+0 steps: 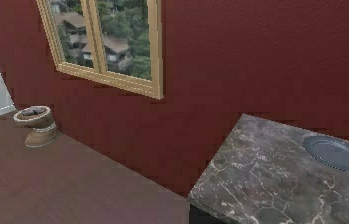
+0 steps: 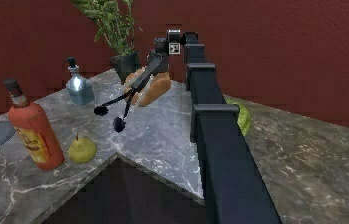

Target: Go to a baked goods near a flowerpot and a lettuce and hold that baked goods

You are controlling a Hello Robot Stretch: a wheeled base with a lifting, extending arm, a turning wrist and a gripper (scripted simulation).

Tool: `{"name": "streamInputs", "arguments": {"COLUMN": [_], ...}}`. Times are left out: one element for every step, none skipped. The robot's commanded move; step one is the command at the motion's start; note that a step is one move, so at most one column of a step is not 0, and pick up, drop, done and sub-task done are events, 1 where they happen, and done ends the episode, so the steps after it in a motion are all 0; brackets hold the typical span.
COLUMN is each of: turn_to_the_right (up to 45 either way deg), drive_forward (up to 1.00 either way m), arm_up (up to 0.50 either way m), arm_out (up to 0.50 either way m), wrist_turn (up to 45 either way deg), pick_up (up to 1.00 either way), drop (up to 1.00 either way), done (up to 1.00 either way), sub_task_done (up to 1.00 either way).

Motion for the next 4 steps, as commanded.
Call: {"name": "streamInputs", "arguments": {"turn_to_the_right": [0.0, 0.0, 0.0, 0.0], "drive_forward": [0.0, 0.0, 0.0, 0.0], "arm_up": [0.0, 0.0, 0.0, -0.08], "arm_out": [0.0, 0.0, 0.0, 0.0], "wrist_turn": [45.0, 45.0, 12.0, 0.0], "pick_up": [0.0, 0.0, 0.0, 0.0], "drop": [0.0, 0.0, 0.0, 0.0], "done": [0.0, 0.0, 0.0, 0.0], "sub_task_done": [0.0, 0.0, 0.0, 0.0]}}
